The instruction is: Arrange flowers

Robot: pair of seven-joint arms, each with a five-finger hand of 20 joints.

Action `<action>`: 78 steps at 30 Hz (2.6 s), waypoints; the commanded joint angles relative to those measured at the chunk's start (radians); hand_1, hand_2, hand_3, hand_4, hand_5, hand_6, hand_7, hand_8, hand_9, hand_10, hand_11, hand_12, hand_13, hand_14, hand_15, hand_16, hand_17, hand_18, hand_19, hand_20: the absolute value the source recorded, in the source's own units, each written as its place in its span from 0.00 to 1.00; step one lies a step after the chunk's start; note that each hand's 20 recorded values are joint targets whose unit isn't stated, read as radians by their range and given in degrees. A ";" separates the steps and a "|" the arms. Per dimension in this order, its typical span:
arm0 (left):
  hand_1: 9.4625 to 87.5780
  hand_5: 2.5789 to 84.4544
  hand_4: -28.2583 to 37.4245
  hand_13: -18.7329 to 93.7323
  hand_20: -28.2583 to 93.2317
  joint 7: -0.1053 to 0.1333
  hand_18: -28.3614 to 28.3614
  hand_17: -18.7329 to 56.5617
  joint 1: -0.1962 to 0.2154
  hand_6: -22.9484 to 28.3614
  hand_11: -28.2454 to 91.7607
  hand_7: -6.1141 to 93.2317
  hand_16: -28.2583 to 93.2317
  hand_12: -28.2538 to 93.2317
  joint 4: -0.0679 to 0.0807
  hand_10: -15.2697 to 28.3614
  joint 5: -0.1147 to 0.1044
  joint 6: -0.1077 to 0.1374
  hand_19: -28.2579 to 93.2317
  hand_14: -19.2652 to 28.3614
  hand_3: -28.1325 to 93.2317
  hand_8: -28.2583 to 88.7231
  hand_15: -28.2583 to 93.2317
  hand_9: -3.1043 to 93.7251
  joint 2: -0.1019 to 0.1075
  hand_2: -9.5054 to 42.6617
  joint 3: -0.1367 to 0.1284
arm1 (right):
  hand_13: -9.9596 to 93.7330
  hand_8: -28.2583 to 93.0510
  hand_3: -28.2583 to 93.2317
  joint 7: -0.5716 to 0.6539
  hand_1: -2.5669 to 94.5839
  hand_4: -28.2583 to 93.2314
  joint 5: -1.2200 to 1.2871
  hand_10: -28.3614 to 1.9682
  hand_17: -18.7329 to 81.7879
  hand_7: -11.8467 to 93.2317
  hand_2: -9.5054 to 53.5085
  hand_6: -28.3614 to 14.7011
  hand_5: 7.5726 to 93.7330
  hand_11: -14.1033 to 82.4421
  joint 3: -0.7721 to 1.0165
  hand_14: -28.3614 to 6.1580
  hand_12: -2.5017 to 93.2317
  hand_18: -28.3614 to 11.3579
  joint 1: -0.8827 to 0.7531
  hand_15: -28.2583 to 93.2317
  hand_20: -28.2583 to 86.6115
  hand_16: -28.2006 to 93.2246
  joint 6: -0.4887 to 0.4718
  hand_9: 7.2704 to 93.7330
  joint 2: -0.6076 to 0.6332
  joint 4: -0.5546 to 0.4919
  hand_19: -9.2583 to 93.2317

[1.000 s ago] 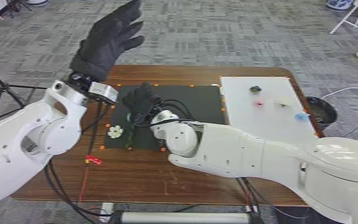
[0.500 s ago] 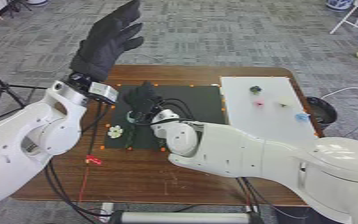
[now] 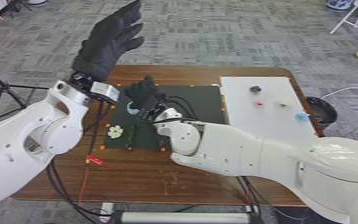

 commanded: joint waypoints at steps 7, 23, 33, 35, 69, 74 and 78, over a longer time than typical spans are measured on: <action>0.37 0.30 0.36 0.27 0.00 0.008 1.00 0.03 0.009 0.59 0.19 0.04 0.30 0.47 -0.005 0.72 0.000 -0.001 0.65 0.87 0.50 0.27 0.22 0.21 -0.008 0.27 -0.015 | 0.71 0.24 0.64 -0.061 0.64 0.00 -0.008 0.84 0.54 0.79 0.07 0.79 0.59 0.72 0.003 0.75 0.61 0.34 0.000 0.89 0.71 0.56 -0.013 0.69 0.013 -0.027 0.97; 0.27 0.32 0.17 0.27 0.03 0.014 0.98 0.07 0.043 0.56 0.22 0.09 0.29 0.46 -0.025 0.73 -0.003 0.010 0.75 0.89 0.70 0.24 0.31 0.24 0.009 0.14 -0.040 | 0.68 0.05 1.00 -0.031 0.57 0.05 0.064 0.78 0.49 0.39 0.07 0.67 0.41 0.36 0.122 0.77 0.11 0.29 -0.031 0.86 0.62 0.55 -0.356 0.46 0.037 -0.093 1.00; 0.26 0.32 0.13 0.29 0.21 0.015 0.86 0.12 0.051 0.53 0.31 0.16 0.25 0.42 -0.028 0.67 -0.004 0.014 0.66 0.81 0.74 0.21 0.42 0.24 0.010 0.09 -0.046 | 0.69 0.10 1.00 -0.127 0.55 0.13 0.113 0.72 0.49 0.34 0.12 0.66 0.47 0.31 0.179 0.69 0.13 0.20 -0.062 0.88 0.64 0.54 -0.472 0.53 0.050 -0.090 1.00; 0.26 0.32 0.13 0.29 0.22 0.015 0.85 0.12 0.052 0.53 0.32 0.17 0.25 0.42 -0.028 0.67 -0.004 0.014 0.65 0.80 0.75 0.20 0.42 0.24 0.011 0.09 -0.047 | 0.69 0.10 1.00 -0.146 0.55 0.14 0.113 0.71 0.49 0.35 0.13 0.66 0.49 0.31 0.181 0.69 0.14 0.19 -0.063 0.88 0.64 0.54 -0.465 0.55 0.053 -0.090 1.00; 0.24 0.28 0.11 0.30 0.35 -0.002 0.77 0.15 0.318 0.45 0.39 0.29 0.32 0.41 -0.069 0.53 -0.005 0.059 0.46 0.62 0.80 0.17 0.32 0.21 -0.035 0.06 -0.251 | 0.66 0.18 0.95 -0.050 0.31 0.01 0.270 0.50 0.49 0.24 0.05 0.52 0.42 0.27 0.397 0.53 0.21 0.20 -0.105 0.91 0.69 0.43 -0.367 0.49 0.384 -0.459 0.98; 0.24 0.30 0.11 0.30 0.32 -0.009 0.81 0.14 0.453 0.50 0.37 0.22 0.27 0.42 -0.087 0.61 -0.009 0.091 0.54 0.72 0.78 0.19 0.41 0.22 -0.084 0.06 -0.333 | 0.61 0.17 0.91 -0.081 0.27 0.00 0.264 0.48 0.49 0.26 0.02 0.51 0.35 0.31 0.470 0.52 0.23 0.21 -0.190 0.85 0.69 0.41 -0.282 0.41 0.698 -0.630 0.97; 0.25 0.31 0.10 0.31 0.32 -0.020 0.81 0.14 0.585 0.51 0.39 0.23 0.26 0.41 -0.121 0.61 -0.009 0.114 0.54 0.72 0.78 0.18 0.42 0.23 -0.086 0.06 -0.422 | 0.58 0.17 0.89 -0.027 0.26 0.00 0.191 0.45 0.47 0.26 0.00 0.50 0.30 0.32 0.638 0.50 0.24 0.20 -0.383 0.83 0.69 0.42 -0.227 0.36 0.869 -0.660 0.96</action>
